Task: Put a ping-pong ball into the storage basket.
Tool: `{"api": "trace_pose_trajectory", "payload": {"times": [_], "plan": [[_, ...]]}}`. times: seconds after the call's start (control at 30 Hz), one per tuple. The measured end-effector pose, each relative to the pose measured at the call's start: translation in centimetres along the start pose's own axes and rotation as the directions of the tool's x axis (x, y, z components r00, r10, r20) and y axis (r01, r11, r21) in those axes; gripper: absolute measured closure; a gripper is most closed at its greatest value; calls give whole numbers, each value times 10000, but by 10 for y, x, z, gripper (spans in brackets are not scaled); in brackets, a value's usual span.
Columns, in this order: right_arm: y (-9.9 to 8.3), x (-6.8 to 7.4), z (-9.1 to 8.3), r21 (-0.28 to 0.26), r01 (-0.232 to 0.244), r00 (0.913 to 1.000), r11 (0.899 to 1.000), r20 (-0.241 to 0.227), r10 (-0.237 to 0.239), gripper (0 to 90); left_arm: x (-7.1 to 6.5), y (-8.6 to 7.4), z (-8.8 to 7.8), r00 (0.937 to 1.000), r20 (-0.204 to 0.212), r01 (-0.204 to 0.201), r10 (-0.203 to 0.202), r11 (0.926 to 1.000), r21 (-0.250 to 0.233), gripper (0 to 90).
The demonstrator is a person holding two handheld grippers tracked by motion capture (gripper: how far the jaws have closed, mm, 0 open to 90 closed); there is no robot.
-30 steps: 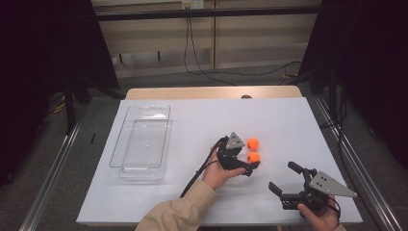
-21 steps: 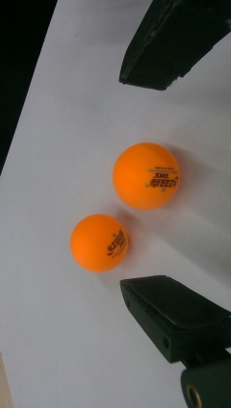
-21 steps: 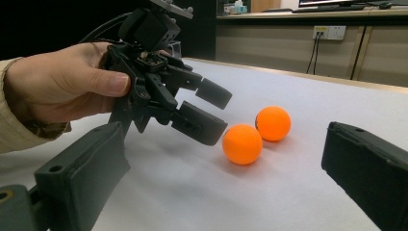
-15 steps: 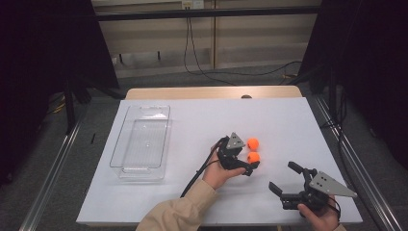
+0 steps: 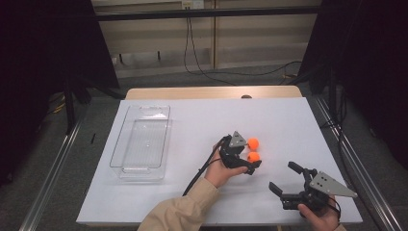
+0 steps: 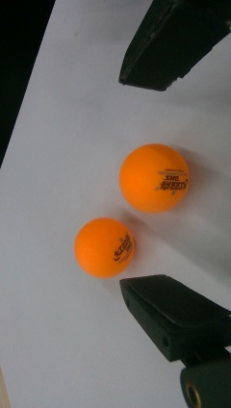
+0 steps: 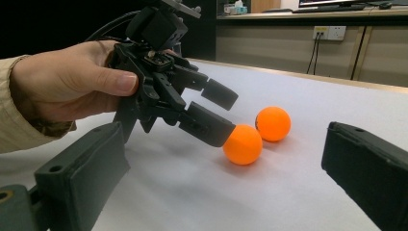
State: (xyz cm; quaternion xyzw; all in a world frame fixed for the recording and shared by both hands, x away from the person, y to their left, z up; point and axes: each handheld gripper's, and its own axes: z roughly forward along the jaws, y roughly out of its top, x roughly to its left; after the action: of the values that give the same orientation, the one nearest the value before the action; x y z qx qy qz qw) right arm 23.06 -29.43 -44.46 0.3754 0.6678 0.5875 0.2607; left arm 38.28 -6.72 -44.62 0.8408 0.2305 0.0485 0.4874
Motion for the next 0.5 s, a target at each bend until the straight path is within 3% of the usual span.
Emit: {"api": "trace_pose_trajectory", "payload": {"times": [0.5], "plan": [[0,0,0,9,-7,10000,10000,-4,7,11,1,1,8,9999,-86,-102,104,9996,276,58]]}}
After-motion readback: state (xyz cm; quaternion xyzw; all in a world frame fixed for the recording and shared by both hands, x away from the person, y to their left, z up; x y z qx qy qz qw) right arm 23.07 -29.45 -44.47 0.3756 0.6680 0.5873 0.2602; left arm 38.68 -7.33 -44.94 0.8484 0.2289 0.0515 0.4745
